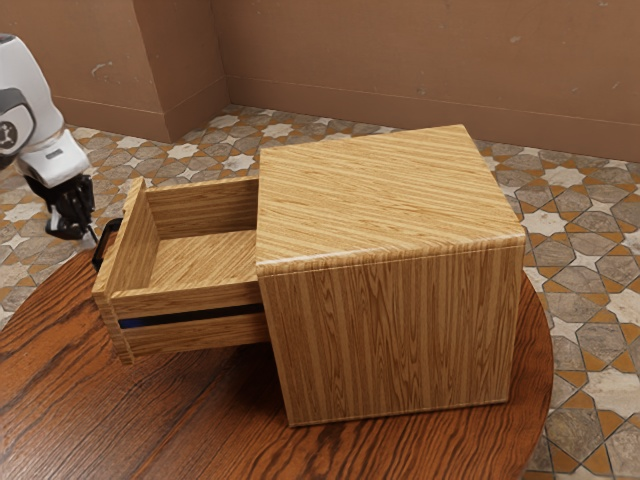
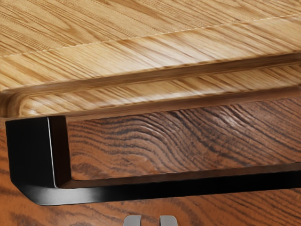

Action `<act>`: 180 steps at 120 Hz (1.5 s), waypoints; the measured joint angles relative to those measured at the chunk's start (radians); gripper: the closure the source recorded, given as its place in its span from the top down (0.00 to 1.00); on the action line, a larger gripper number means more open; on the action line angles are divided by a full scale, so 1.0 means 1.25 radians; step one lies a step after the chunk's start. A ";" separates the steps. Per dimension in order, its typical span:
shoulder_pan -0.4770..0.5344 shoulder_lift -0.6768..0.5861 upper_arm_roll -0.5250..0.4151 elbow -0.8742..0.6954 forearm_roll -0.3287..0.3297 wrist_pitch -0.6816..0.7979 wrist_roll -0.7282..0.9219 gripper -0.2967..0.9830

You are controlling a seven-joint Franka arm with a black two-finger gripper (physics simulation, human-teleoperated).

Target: Push the drawer handle with one arm to close the drawer

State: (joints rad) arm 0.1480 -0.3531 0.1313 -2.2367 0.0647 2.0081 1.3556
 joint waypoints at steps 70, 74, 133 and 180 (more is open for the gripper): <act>0.002 0.002 -0.051 0.000 -0.028 0.014 0.069 0.15; 0.002 0.002 -0.052 0.000 -0.028 0.014 0.070 0.15; 0.001 0.002 -0.083 0.001 -0.057 0.018 0.063 0.15; 0.000 0.011 -0.112 0.002 -0.074 0.027 0.041 0.15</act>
State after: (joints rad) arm 0.1479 -0.3399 -0.0090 -2.2344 -0.0275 2.0413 1.4070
